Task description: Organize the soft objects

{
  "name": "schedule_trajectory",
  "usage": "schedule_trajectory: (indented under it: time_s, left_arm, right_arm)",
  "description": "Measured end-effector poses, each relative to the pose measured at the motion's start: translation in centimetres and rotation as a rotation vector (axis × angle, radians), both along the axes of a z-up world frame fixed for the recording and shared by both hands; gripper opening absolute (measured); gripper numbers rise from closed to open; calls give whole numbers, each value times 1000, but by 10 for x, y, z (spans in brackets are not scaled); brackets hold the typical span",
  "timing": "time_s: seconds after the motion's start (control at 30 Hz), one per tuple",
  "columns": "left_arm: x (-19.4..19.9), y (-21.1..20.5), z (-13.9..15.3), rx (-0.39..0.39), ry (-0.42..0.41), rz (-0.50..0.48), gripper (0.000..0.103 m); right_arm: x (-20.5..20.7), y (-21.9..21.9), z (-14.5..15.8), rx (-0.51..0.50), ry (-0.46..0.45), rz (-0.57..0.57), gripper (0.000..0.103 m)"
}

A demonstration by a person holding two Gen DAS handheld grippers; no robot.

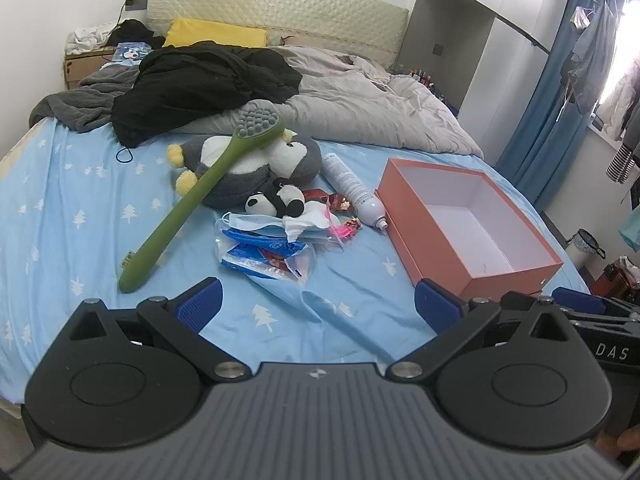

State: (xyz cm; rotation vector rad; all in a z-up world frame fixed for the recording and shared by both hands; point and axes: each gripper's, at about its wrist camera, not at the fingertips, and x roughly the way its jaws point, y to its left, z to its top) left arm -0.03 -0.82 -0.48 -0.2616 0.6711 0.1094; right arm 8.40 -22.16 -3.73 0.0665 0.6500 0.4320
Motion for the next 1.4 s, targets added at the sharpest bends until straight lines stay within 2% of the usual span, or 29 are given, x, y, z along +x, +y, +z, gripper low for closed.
schedule_trajectory:
  time_s: [0.73,0.97,1.17,1.4]
  left_arm:
    - [0,6,4,-2,13,5,103]
    - [0,7,4,16,13,10,103]
    - [2,3,-2,13,19,-5,103]
    - [5,0,-9,13,24,-10,103]
  right_arm:
    - [1,3,1,-29,6,-9,103]
    - [2,-1,-4,5,33,-7,103]
    - [3,-3,-6,20,47,-29,103]
    - [4,-2,-7,-10,36,-36,103]
